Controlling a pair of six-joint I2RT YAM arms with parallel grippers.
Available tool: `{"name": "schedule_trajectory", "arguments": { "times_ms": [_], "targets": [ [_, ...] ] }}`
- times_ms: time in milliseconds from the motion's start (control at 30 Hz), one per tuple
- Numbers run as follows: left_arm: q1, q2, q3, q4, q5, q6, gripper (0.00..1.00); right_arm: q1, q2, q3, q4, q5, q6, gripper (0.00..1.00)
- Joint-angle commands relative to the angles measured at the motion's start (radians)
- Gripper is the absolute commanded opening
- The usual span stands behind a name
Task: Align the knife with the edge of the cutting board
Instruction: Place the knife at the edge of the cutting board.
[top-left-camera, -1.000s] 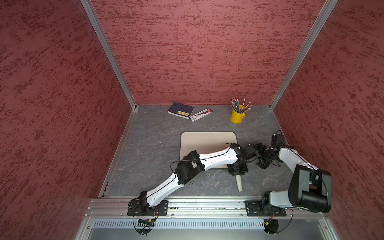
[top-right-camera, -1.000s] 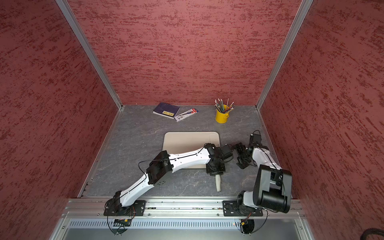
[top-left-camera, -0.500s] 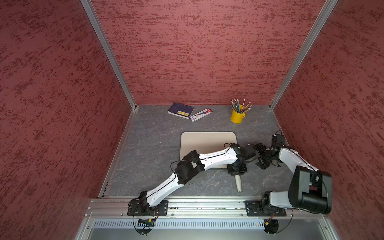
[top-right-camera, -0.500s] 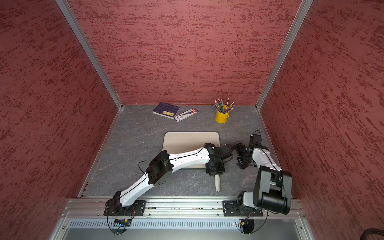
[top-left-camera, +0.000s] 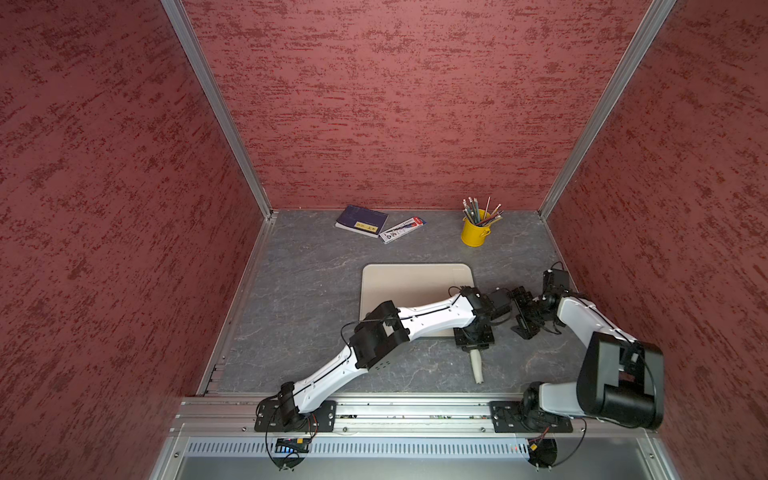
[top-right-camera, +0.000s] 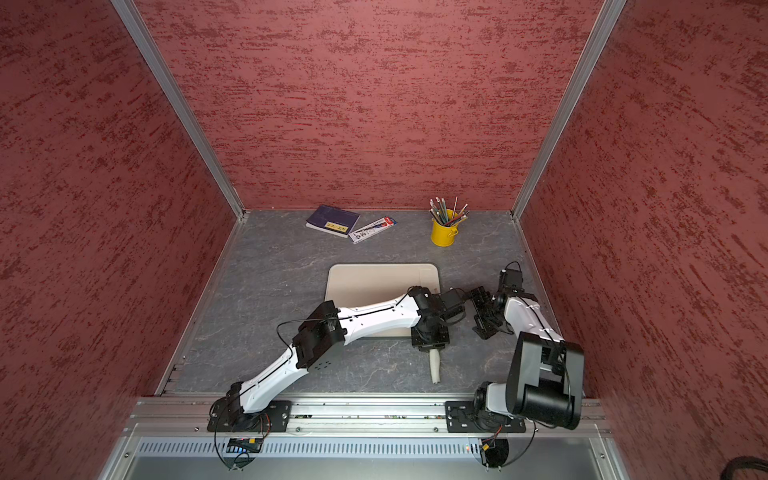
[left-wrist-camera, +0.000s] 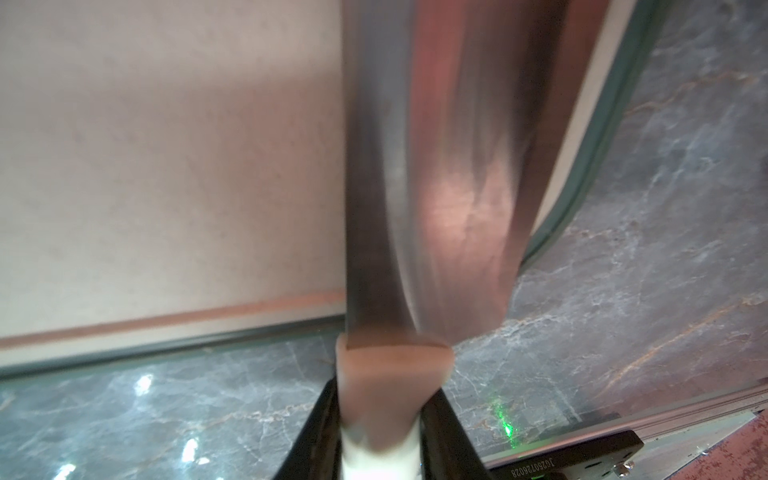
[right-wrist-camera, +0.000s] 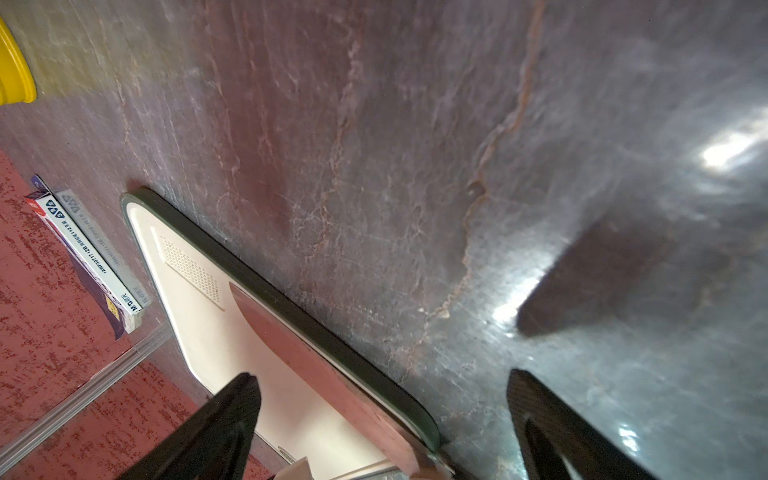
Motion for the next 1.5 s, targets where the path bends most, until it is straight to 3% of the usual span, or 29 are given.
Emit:
{"name": "schedule_trajectory", "arguments": {
  "times_ms": [0, 1467],
  "targets": [
    [-0.002, -0.014, -0.006, 0.005, 0.013, 0.017, 0.0, -0.003, -0.024, -0.026, 0.001, -0.003, 0.006, 0.98],
    [0.001, 0.031, 0.065, -0.033, 0.009, 0.004, 0.0, -0.004, -0.006, -0.022, 0.001, -0.009, 0.006, 0.98]
  ]
}}
